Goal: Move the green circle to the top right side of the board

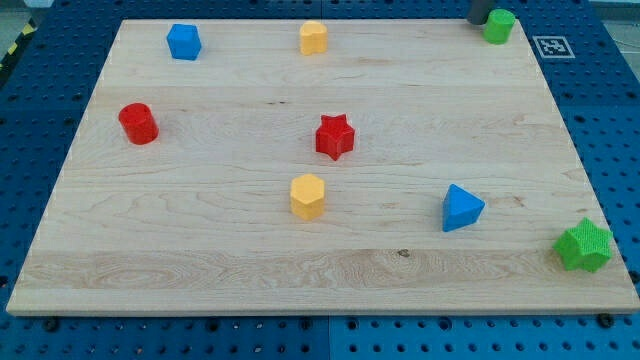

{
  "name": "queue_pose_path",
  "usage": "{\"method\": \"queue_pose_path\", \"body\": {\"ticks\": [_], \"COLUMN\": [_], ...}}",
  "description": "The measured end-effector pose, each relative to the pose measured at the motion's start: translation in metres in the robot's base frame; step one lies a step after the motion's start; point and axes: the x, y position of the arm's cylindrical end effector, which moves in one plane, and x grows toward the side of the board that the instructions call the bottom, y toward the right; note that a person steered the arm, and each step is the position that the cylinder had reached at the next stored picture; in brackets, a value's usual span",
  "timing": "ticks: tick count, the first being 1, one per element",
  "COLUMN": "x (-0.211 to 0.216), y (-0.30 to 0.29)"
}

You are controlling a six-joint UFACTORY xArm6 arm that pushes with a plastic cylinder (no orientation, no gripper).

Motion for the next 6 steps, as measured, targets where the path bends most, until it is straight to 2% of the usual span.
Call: {"method": "queue_pose_path", "body": {"ticks": [6], "x": [0.0], "y": [0.033]}}
